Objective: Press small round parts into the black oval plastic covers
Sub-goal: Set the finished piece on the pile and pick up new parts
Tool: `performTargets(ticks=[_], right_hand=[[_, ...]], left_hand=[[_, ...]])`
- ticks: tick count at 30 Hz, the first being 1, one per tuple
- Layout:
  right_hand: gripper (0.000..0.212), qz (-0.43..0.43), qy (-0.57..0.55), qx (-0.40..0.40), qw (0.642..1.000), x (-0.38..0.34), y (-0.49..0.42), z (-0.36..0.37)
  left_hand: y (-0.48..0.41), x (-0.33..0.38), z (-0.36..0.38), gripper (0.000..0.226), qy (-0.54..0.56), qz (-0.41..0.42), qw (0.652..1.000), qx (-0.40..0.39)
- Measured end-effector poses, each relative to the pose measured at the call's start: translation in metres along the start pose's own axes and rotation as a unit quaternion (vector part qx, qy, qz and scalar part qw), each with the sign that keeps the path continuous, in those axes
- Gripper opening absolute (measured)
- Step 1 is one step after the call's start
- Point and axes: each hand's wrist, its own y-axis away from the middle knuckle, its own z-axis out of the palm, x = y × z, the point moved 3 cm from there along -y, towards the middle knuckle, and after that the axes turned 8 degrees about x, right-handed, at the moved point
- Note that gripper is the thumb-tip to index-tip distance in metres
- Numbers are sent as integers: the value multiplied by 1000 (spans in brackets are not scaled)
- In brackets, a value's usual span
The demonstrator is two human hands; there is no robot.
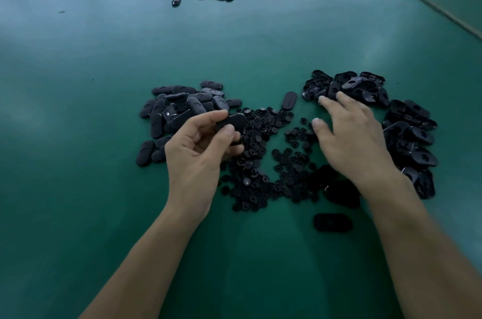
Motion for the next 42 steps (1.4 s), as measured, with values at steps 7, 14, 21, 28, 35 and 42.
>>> performTargets(ticks=[7, 14, 21, 28, 35, 42], right_hand=[[33, 11, -23, 86, 996, 0, 5, -5], [31, 29, -91, 128, 987, 2, 6, -7], [28, -8, -229, 181, 956, -8, 11, -12], [28, -58, -536, 21, 842, -39, 24, -3], [20, -67, -591, -29, 803, -51, 32, 4], [8, -84, -465, 8, 881, -46, 34, 8]], left_hand=[[-2, 3, -1, 67, 33, -21, 998, 44], [-4, 0, -2, 86, -1, -20, 999, 47], [-1, 4, 0, 83, -30, 48, 998, 2], [1, -2, 1, 41, -52, 29, 998, -24], [7, 3, 9, 17, -92, 37, 991, -88], [6, 2, 5, 17, -55, 22, 996, -68]])
